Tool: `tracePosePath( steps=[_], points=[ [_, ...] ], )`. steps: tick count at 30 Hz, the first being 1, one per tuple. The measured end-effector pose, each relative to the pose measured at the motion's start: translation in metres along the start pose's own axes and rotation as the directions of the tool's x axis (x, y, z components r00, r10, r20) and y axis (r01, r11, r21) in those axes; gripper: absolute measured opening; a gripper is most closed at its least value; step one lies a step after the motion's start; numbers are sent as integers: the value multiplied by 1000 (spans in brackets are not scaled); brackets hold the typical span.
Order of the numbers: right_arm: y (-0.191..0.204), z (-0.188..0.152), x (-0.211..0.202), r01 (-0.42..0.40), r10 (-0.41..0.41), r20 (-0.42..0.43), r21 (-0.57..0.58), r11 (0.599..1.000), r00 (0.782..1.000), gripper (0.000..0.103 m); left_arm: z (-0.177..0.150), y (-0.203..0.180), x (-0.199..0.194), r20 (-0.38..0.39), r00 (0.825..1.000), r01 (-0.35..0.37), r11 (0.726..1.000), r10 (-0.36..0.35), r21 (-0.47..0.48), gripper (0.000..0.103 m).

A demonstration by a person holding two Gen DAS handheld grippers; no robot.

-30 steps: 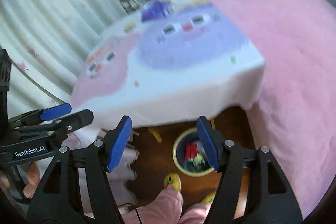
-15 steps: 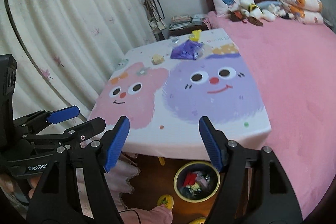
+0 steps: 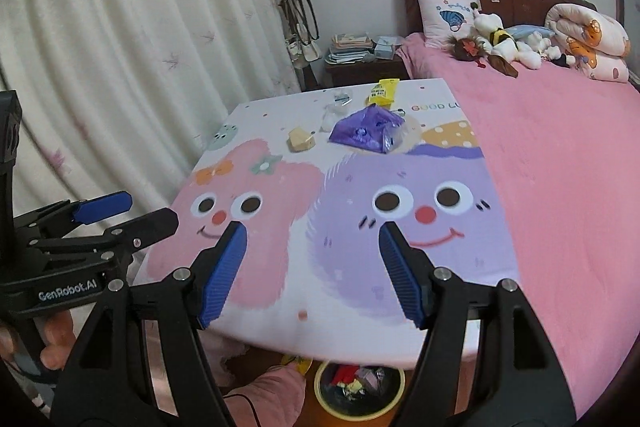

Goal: Collect trash
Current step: 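Raise both tools back toward the table, then grasp the beige folded paper with the left tool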

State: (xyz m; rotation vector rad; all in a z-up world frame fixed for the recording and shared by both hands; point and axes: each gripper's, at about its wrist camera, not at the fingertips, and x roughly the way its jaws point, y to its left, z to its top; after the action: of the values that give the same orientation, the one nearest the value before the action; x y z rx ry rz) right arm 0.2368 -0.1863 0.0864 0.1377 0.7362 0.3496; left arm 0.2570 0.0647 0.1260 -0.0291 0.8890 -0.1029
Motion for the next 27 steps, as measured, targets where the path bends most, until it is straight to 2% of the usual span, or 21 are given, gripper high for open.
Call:
tracePosePath(
  steps=[4,8,12,14,16,22,27],
  points=[
    [6,33,50,68,-68,5,27,997,998,66,47,39,62,-58,998,32,998,-29,50,76],
    [-1,63,109,128,-123,-39,151,980,992,66,96,76,130,-123,990,84,993,-73,85,76],
    [-10,77,164,196,-180,-90,233,952,980,66,134,94,196,-181,980,108,985,-83,133,77],
    [-15,79,189,219,-195,-113,273,937,974,66,151,100,233,-219,971,134,979,-98,156,82],
    [-21,80,214,253,-221,-137,298,921,966,66,161,100,264,-242,965,144,974,-99,177,90],
    [-47,76,270,319,-266,-187,388,864,946,66,173,96,354,-312,945,169,961,-95,218,90],
    [-58,72,296,338,-278,-200,407,849,939,66,165,85,409,-364,928,169,961,-80,219,90]
  ],
)
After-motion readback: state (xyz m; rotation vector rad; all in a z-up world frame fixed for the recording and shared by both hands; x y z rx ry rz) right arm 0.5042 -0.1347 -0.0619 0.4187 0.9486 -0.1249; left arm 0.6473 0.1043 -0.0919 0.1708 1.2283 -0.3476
